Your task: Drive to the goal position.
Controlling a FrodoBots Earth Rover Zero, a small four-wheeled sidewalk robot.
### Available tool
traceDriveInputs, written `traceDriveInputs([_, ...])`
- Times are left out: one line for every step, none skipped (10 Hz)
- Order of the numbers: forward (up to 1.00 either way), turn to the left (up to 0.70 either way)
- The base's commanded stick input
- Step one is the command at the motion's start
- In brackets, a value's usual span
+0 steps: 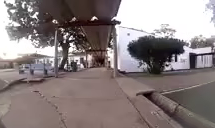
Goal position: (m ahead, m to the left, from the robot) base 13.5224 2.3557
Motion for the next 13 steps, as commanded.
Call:
traceDriveInputs([0.70, 0.00])
traceDriveInputs([0.70, 0.00])
traceDriveInputs([0.70, 0.00])
traceDriveInputs([0.70, 0.00])
traceDriveInputs([0.70, 0.00])
traceDriveInputs([0.70, 0.00])
traceDriveInputs([0.70, 0.00])
traceDriveInputs([0.70, 0.00])
traceDriveInputs([0.70, 0.00])
traceDriveInputs([0.70, 0.00])
traceDriveInputs([0.70, 0.00])
traceDriveInputs([0.70, 0.00])
traceDriveInputs([0.70, 0.00])
